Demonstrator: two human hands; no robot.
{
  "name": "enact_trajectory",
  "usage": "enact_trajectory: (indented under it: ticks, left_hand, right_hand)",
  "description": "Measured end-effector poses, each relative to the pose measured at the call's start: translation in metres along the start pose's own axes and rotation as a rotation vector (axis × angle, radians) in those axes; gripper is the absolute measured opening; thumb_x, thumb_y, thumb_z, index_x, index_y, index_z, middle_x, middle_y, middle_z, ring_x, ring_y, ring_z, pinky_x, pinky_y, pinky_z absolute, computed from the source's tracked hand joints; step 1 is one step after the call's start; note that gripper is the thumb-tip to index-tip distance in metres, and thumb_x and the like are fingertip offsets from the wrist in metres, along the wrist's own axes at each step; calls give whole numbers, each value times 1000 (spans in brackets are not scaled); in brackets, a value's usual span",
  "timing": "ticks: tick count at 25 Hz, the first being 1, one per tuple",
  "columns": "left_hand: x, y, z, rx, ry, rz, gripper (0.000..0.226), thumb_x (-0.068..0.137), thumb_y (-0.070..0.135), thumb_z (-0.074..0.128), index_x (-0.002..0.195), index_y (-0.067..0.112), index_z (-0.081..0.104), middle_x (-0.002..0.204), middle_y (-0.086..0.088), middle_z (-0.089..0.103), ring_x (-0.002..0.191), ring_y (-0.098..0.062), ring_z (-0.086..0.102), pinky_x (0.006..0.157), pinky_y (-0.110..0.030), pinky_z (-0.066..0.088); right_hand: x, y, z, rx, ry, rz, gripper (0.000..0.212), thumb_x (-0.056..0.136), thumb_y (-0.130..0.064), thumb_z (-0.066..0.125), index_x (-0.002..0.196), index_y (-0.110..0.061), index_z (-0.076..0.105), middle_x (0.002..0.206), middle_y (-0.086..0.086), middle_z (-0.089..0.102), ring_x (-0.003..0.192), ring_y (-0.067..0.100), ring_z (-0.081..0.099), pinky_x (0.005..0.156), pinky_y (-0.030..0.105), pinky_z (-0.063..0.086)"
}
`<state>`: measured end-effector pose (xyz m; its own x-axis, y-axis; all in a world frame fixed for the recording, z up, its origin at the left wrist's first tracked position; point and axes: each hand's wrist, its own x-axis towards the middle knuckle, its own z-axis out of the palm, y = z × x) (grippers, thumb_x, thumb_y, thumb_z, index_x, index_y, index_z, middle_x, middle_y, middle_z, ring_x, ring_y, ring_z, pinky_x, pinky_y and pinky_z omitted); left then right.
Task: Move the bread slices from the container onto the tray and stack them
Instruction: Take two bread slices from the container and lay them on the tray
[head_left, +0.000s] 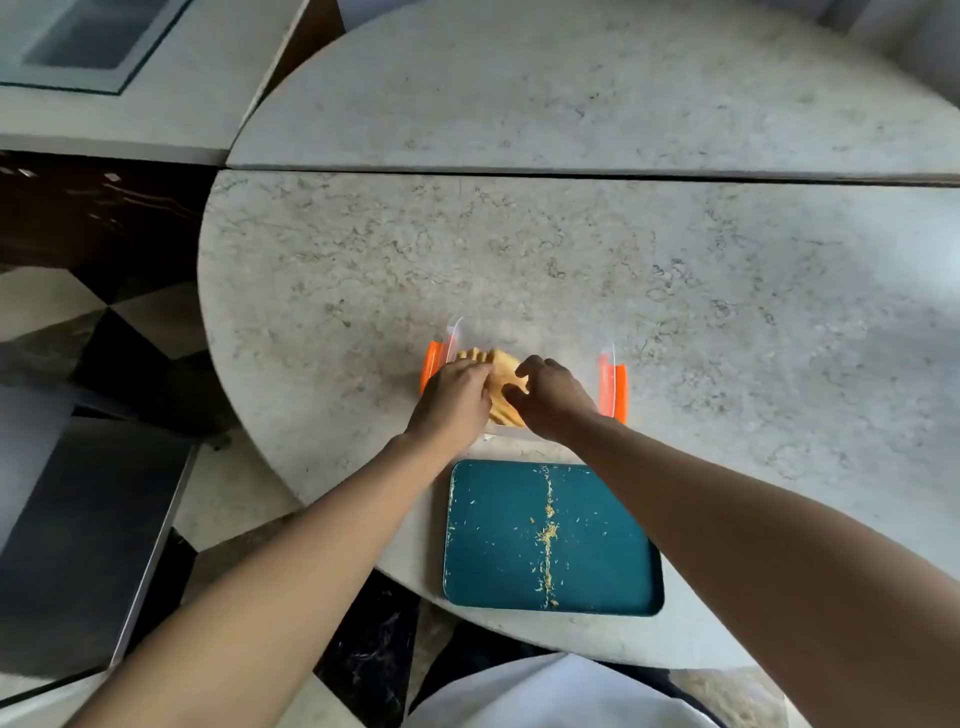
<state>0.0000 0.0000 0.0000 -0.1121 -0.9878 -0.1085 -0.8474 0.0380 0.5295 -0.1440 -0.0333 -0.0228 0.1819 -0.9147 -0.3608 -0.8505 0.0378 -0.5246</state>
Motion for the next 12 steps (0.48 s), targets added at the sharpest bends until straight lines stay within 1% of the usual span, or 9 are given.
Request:
enact_trajectory:
  ticks: [1,2,3,4,5,7,8,9,12]
  left_hand:
    - [3,1,1,-4,9,-32,31,90,-5,55,117,0,69,113,-20,72,103,-36,65,83,-38,51]
    - [4,4,2,-19,38,-71,30,89,-6,54,112,2,71,105,-20,74,96,-36,66,74,-35,49]
    - [5,7,4,-35,43,-122,29,89,-6,53,108,4,71,98,-19,73,91,-36,65,68,-33,44]
    - [6,13,5,-37,41,-165,28,89,-6,52,107,6,70,95,-19,71,89,-36,64,68,-32,42]
    - [8,15,7,-57,25,-205,29,89,-5,51,109,7,69,96,-18,70,91,-35,64,70,-32,43]
    - [11,17,11,-74,17,-270,35,91,-4,51,119,8,67,108,-18,70,102,-36,63,78,-35,49]
    - [11,20,11,-73,35,-284,35,92,-4,52,121,8,66,114,-18,71,107,-35,64,82,-36,51]
    - [11,21,14,-76,45,-302,35,92,-4,53,122,9,66,116,-17,71,109,-34,64,83,-35,52]
    - [13,22,19,-96,61,-332,33,92,-3,57,119,12,69,112,-12,75,102,-30,68,77,-30,51]
  right_hand:
    - [4,-1,2,9,-13,45,50,95,-45,56,132,-11,51,130,15,56,111,33,58,84,39,49]
    - [7,-1,3,14,-13,100,55,94,-47,57,134,-10,48,132,17,53,113,35,57,84,40,47]
    - [11,0,6,26,-20,146,59,93,-49,57,134,-8,46,133,19,52,114,36,56,84,41,46]
    - [13,-1,7,50,-38,189,62,92,-52,58,133,-8,45,133,20,51,114,37,56,83,42,46]
    - [17,0,9,77,-49,223,64,90,-54,58,132,-8,45,134,20,50,113,38,57,82,43,47]
    - [24,0,11,120,-65,283,71,87,-61,58,134,-9,43,135,20,49,113,38,58,80,42,47]
    - [26,0,11,129,-68,297,76,85,-64,57,135,-9,42,136,20,48,113,38,58,80,42,48]
    - [29,1,12,134,-80,304,80,84,-68,55,137,-9,41,137,20,48,113,38,59,80,42,49]
    - [34,2,15,120,-134,303,90,81,-76,49,139,-9,39,136,20,52,113,37,59,84,43,53]
